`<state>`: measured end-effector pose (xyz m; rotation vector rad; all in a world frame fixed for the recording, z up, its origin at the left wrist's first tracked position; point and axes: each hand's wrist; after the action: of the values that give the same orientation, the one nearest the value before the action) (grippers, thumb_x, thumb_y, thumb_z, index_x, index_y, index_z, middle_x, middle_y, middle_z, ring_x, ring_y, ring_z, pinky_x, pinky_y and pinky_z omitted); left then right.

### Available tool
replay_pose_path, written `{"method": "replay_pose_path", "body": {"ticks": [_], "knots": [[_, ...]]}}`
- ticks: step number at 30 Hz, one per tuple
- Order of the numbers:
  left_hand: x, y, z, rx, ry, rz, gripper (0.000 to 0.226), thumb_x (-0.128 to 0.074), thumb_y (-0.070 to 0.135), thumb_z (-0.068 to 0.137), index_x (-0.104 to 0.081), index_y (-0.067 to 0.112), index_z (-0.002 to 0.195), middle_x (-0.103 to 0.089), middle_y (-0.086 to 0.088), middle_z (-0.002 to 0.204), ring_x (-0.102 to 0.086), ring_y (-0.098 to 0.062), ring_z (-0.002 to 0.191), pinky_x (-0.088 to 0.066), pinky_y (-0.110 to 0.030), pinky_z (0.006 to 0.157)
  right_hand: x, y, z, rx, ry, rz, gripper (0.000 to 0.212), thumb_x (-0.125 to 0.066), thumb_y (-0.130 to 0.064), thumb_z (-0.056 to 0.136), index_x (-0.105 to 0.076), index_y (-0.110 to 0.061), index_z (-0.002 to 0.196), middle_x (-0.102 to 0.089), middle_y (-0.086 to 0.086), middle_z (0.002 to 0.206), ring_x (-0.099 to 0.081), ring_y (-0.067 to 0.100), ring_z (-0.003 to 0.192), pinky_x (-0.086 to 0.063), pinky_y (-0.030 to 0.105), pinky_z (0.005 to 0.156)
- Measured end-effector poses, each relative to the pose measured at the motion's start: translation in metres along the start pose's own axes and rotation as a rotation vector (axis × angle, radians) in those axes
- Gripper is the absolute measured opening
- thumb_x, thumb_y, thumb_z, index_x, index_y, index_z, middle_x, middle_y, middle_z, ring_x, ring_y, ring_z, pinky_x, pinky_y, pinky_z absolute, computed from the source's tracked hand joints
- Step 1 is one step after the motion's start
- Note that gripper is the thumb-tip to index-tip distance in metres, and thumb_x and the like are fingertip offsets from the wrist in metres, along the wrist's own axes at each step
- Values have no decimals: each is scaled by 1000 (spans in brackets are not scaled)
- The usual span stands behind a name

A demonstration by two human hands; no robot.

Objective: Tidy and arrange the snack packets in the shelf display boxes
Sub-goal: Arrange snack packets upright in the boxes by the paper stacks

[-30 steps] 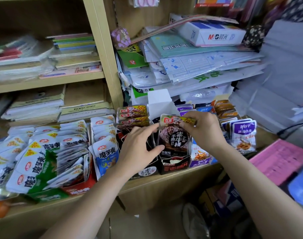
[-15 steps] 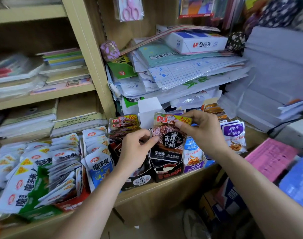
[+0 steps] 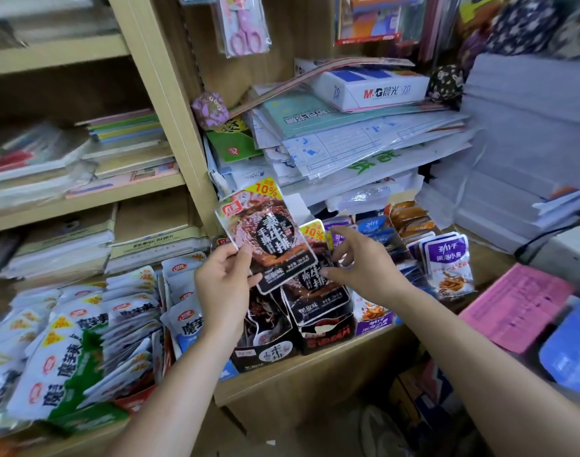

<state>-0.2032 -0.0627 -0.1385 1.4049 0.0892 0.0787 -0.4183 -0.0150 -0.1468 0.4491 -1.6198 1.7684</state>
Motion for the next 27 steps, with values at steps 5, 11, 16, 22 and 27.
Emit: {"method": "replay_pose_path", "body": {"ticks": [5, 11, 16, 22, 27], "knots": [[33, 2, 11, -106, 78, 125, 9, -67, 28, 97, -74, 22, 97, -73, 16, 79, -64, 3, 73, -52, -30, 73, -9, -1, 6, 26, 118, 10, 37, -82, -31, 82, -57, -7, 69, -57, 5, 65, -49, 20, 59, -38, 31, 57], [59, 2, 2, -142, -51, 243, 14, -62, 25, 100, -69, 19, 90, -70, 0, 82, -66, -20, 79, -50, -37, 73, -8, -5, 5, -7, 211, 180, 22, -79, -27, 86, -68, -8, 85, -62, 7, 78, -56, 14, 69, -44, 25, 62], [71, 5, -2, -188, -73, 303, 12, -59, 24, 101, -66, 23, 91, -69, -1, 82, -65, -14, 78, -51, -35, 73, -1, -12, 8, -124, 235, 544, 21, -65, -24, 98, -61, -10, 84, -56, 3, 72, -50, 15, 68, -39, 30, 71], [76, 6, -6, -173, -102, 294, 7, -59, 20, 101, -65, 23, 99, -71, 11, 84, -66, -5, 78, -46, -12, 63, 21, -17, 12, -267, 201, 979, 45, -75, -41, 88, -47, -6, 87, -40, 16, 77, -39, 32, 69, -39, 41, 69], [70, 13, -9, -29, -152, 155, 18, -59, 19, 101, -59, 37, 96, -70, 23, 80, -62, 12, 75, -45, -9, 64, 21, -18, 11, -324, 63, 1092, 27, -59, -24, 100, -55, -21, 73, -37, 3, 67, -37, 13, 58, -37, 28, 62]]}}
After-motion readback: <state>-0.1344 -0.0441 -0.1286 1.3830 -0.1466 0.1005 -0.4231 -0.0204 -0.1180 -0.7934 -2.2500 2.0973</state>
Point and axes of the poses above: each hand's wrist, its own z-axis towards the middle knuckle, its own x-axis out of the back of the hand, y = z × x
